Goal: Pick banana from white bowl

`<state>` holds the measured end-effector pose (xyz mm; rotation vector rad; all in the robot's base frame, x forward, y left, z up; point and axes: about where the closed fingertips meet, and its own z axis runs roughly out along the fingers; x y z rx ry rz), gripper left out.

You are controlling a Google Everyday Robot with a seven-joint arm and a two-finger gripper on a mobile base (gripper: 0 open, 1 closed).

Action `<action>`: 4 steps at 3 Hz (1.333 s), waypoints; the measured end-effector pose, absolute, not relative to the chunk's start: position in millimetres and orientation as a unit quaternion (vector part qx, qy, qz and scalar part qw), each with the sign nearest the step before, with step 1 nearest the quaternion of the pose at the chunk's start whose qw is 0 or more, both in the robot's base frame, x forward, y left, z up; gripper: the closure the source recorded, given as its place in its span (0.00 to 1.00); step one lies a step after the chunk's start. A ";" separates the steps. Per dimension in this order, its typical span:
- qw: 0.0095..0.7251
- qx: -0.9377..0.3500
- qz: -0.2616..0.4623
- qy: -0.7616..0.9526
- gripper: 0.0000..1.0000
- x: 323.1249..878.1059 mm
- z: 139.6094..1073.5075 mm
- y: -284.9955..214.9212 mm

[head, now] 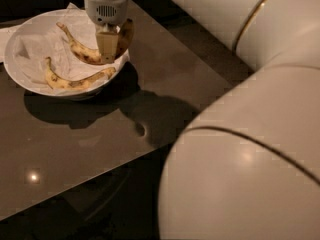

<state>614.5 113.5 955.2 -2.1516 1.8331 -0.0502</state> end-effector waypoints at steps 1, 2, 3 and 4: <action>0.172 -0.735 -0.003 0.655 1.00 590.6 945.7 91.9; 0.165 -0.736 -0.003 0.656 1.00 588.8 938.1 89.2; 0.160 -0.736 -0.007 0.657 1.00 576.4 954.2 82.2; 0.149 -0.726 -0.008 0.672 1.00 551.5 970.2 64.0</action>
Offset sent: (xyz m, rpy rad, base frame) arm -0.0205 -0.0181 -0.0071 0.0395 0.0065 -0.0318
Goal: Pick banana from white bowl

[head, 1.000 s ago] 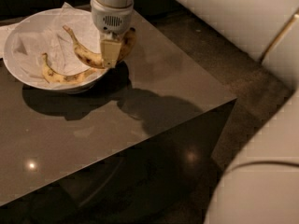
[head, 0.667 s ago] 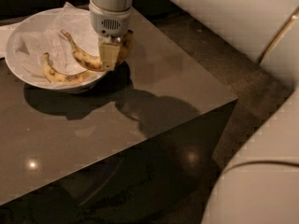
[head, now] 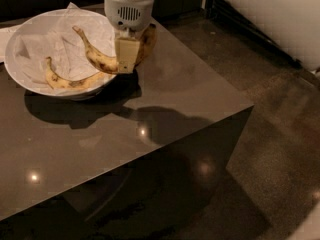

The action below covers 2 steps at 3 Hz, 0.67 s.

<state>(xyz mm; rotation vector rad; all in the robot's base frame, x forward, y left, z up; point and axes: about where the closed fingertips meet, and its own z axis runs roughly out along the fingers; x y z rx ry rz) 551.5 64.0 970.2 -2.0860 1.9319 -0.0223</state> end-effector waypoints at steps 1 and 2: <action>0.142 -0.710 0.003 0.690 1.00 530.3 976.3 47.8; 0.146 -0.684 0.016 0.715 1.00 512.8 973.0 27.6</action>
Offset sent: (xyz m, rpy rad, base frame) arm -0.0641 -0.0662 -0.0036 0.0729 0.0888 -0.1988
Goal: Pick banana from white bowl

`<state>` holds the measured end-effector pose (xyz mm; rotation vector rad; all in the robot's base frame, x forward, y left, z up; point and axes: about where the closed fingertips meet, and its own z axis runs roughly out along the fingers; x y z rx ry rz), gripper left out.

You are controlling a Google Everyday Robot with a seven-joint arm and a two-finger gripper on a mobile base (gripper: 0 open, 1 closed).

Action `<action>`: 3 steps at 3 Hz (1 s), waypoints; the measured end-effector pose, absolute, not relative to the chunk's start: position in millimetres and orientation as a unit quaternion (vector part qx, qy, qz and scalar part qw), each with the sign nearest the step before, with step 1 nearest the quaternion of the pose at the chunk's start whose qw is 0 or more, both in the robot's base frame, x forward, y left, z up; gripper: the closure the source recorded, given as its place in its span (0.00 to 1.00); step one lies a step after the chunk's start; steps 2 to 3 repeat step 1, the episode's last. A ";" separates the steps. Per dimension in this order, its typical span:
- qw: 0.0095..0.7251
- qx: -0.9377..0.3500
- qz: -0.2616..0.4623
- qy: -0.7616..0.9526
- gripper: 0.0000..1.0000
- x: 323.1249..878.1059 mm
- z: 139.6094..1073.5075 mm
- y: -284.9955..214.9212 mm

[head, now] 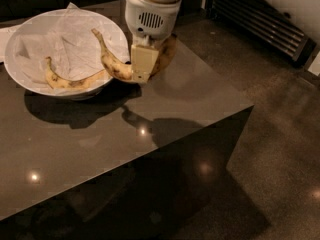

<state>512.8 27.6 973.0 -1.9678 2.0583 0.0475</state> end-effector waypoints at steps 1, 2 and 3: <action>0.154 -0.658 0.023 0.737 1.00 499.5 968.5 8.8; 0.154 -0.658 0.023 0.737 1.00 499.5 968.5 8.8; 0.154 -0.658 0.023 0.737 1.00 499.5 968.5 8.8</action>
Offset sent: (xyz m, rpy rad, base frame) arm 0.0000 0.0000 0.0000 0.0000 0.0000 0.0000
